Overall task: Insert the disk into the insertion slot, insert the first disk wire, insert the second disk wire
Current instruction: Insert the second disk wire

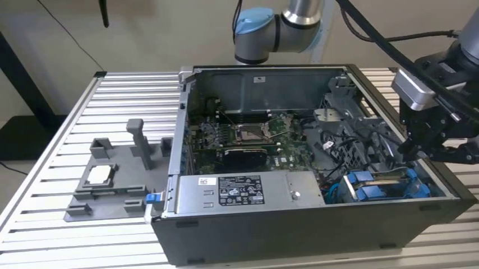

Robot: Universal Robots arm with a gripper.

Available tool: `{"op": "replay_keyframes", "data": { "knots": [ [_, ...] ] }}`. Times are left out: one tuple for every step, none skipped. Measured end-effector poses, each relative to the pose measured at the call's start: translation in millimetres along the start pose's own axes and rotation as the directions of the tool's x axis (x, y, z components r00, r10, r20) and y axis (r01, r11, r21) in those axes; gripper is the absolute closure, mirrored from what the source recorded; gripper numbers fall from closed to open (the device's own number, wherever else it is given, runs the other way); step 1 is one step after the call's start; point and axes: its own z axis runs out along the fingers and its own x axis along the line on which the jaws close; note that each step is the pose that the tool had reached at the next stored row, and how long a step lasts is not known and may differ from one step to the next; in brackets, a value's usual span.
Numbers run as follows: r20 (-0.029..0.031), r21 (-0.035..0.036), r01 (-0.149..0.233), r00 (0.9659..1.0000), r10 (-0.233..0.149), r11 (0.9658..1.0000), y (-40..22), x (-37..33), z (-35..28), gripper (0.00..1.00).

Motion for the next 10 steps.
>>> {"op": "replay_keyframes", "data": {
  "knots": [
    [-0.0015,0.0006,-0.014,0.9999,0.014,0.9999,0.1,0.2,1.3,0.8],
    [-0.0039,0.0027,-0.032,0.9995,0.032,0.9995,0.3,0.4,2.7,0.8],
    [-0.0064,0.0046,-0.048,0.9988,0.049,0.9988,0.4,0.6,3.8,0.8],
    [-0.0084,0.0059,-0.065,0.9978,0.065,0.9979,0.5,0.7,4.8,0.8],
    [-0.0103,0.0048,-0.08,0.9968,0.08,0.9968,0.6,0.8,5.3,0.8],
    [-0.0117,0.0004,-0.092,0.9957,0.092,0.9958,0.7,0.9,5.6,0.8],
    [-0.013,-0.0065,-0.101,0.9948,0.101,0.9948,0.8,0.9,5.7,0.8],
    [-0.014,-0.0144,-0.11,0.9939,0.109,0.9939,0.7,0.8,5.8,0.8],
    [-0.0149,-0.0223,-0.118,0.9929,0.118,0.9927,0.8,0.8,6.2,0.8],
    [-0.0157,-0.026,-0.125,0.9921,0.125,0.9918,0.9,0.7,6.8,0.8]
  ]
}}
